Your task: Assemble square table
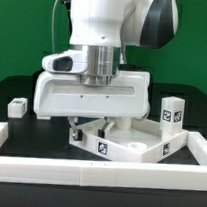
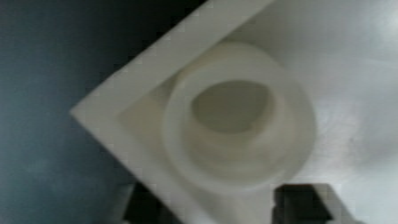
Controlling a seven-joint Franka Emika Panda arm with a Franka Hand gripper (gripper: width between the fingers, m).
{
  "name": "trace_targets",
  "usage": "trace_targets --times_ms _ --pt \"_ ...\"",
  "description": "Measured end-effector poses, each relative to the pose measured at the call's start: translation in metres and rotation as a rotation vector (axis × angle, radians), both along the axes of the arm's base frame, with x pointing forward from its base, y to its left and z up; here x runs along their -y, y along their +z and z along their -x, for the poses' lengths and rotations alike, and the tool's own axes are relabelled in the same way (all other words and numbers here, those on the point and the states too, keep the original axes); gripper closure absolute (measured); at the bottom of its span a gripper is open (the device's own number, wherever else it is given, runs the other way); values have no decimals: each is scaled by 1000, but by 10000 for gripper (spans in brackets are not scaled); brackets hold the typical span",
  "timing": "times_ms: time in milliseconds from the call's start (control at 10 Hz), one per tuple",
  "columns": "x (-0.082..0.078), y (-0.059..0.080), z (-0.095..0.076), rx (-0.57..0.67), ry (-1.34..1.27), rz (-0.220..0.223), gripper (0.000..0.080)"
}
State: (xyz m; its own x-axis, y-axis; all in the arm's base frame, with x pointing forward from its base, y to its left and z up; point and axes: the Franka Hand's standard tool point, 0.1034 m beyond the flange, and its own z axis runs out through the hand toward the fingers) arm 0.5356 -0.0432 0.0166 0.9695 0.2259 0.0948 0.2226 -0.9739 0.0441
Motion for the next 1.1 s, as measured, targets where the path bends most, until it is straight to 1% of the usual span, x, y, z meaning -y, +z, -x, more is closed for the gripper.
trace_targets --times_ms 100,1100 --pt "2 0 1 -4 20 6 617" --pt "3 0 1 -4 25 8 617"
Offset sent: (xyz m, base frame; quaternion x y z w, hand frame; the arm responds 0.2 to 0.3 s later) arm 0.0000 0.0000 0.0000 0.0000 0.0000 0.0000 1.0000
